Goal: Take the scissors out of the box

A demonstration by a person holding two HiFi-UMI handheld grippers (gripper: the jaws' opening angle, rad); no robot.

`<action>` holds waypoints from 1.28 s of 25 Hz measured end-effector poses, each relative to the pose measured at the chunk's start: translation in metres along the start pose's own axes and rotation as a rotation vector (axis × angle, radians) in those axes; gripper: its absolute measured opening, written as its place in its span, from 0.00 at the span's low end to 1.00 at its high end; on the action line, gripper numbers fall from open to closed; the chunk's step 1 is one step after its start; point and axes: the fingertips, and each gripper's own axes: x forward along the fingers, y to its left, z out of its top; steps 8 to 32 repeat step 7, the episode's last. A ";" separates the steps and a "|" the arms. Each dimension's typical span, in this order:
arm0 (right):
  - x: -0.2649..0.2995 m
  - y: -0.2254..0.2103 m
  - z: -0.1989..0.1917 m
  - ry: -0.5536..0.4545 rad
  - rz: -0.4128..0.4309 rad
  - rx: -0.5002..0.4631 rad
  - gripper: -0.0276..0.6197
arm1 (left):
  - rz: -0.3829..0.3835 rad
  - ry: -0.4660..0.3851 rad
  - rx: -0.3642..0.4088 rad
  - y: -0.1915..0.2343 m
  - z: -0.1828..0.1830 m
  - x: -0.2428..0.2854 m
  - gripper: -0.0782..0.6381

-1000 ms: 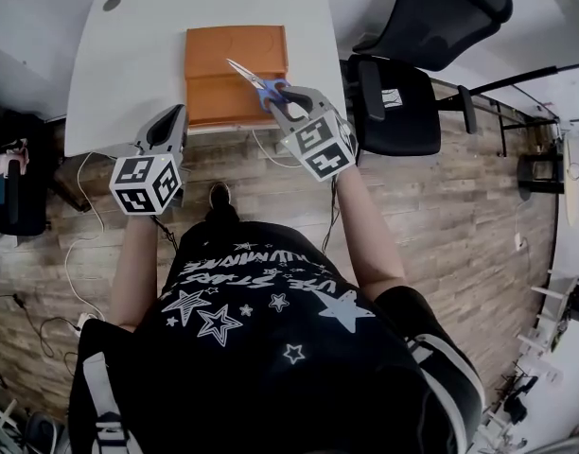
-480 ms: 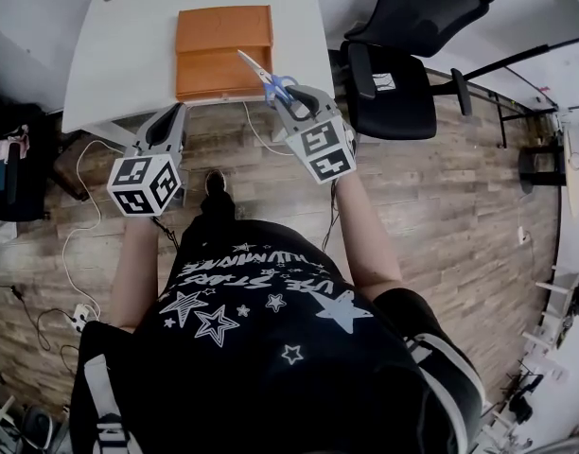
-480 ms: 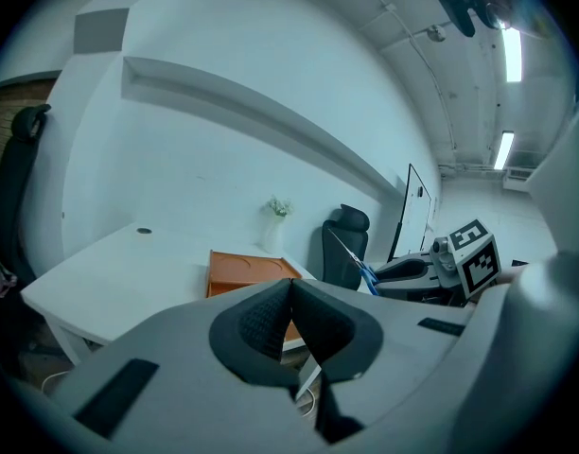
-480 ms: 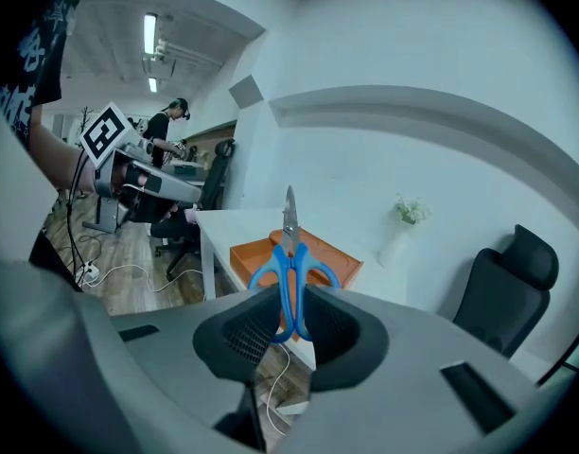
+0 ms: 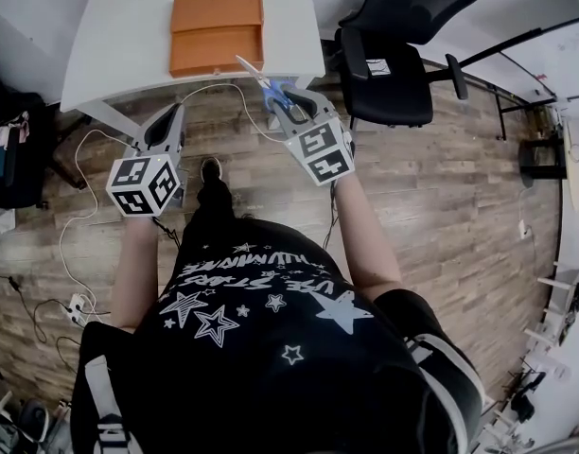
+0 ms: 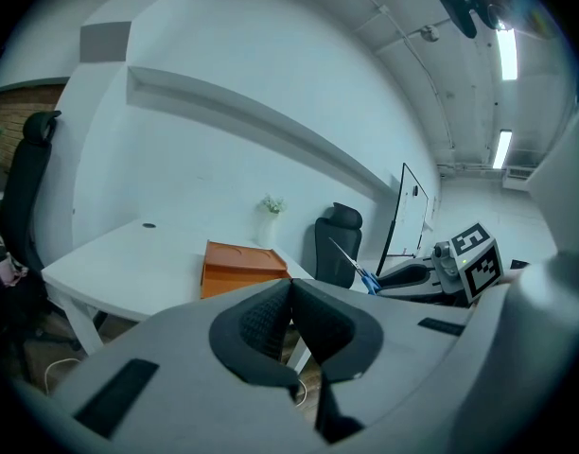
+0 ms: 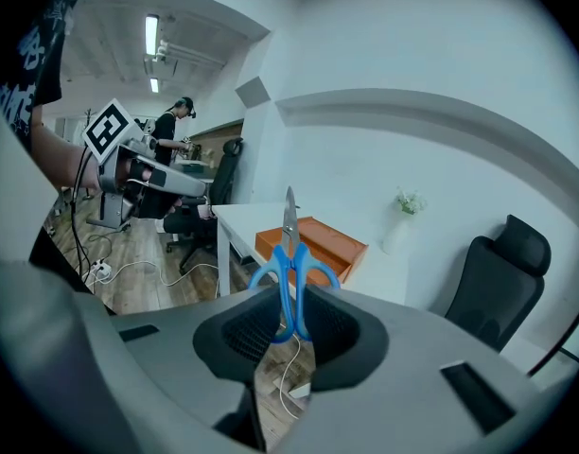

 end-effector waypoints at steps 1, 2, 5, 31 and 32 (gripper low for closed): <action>-0.003 0.001 -0.004 0.006 0.005 0.001 0.20 | 0.000 0.003 0.000 -0.003 -0.002 -0.001 0.13; -0.006 0.003 -0.008 0.011 0.009 0.001 0.20 | 0.000 0.006 -0.001 -0.007 -0.004 -0.002 0.13; -0.018 0.014 -0.015 0.022 0.010 -0.009 0.20 | -0.002 0.008 0.000 -0.015 -0.009 -0.016 0.13; -0.026 0.023 -0.018 0.025 0.007 -0.021 0.20 | -0.004 0.005 0.001 -0.020 -0.012 -0.028 0.13; -0.026 0.023 -0.018 0.025 0.007 -0.021 0.20 | -0.004 0.005 0.001 -0.020 -0.012 -0.028 0.13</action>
